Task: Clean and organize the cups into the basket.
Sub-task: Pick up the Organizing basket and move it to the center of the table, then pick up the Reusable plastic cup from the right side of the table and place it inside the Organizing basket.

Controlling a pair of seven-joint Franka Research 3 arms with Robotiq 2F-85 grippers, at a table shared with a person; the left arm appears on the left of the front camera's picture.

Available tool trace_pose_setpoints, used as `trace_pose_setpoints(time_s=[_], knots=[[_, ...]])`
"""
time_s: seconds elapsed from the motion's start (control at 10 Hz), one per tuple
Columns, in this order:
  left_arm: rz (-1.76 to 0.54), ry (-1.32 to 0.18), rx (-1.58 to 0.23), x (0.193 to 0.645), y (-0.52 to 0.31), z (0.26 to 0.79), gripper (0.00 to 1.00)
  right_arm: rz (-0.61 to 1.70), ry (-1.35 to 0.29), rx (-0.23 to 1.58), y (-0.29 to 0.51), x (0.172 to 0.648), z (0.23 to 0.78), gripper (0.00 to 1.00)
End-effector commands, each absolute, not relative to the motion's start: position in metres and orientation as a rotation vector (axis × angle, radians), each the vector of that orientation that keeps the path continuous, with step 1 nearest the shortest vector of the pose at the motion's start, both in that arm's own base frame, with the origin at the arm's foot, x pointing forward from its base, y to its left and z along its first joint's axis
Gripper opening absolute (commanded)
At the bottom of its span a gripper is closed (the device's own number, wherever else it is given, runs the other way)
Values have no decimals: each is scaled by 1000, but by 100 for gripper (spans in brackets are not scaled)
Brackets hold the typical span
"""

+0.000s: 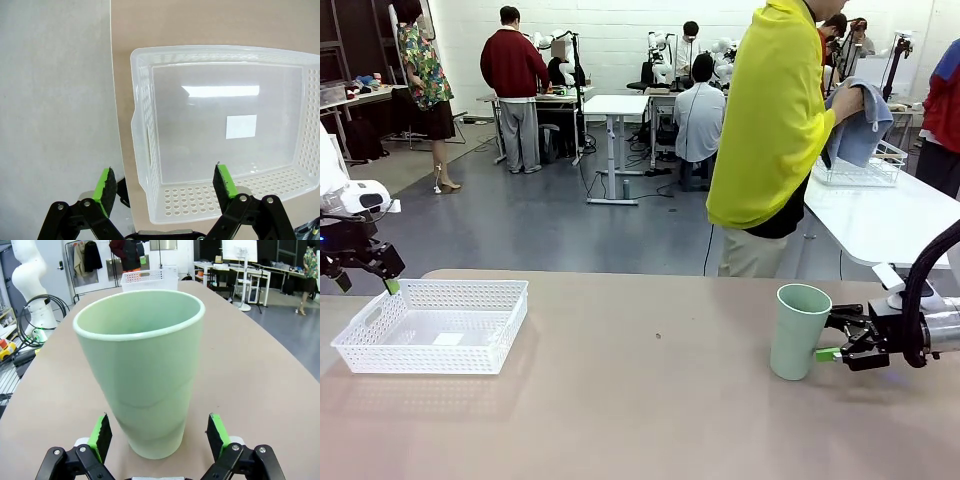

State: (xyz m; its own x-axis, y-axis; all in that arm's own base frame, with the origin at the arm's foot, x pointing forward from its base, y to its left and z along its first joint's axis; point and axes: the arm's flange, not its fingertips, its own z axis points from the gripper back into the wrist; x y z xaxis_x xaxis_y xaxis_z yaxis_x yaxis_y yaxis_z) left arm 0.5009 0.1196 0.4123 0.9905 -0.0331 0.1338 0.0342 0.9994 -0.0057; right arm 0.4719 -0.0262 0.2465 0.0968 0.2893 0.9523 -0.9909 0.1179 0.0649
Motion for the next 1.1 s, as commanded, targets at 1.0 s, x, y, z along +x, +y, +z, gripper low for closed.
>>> trace_pose_setpoints(time_s=[1.0], knots=[[-33,-28,-2,539,132,375,100,1205,-917,1017,26,494,234,100]])
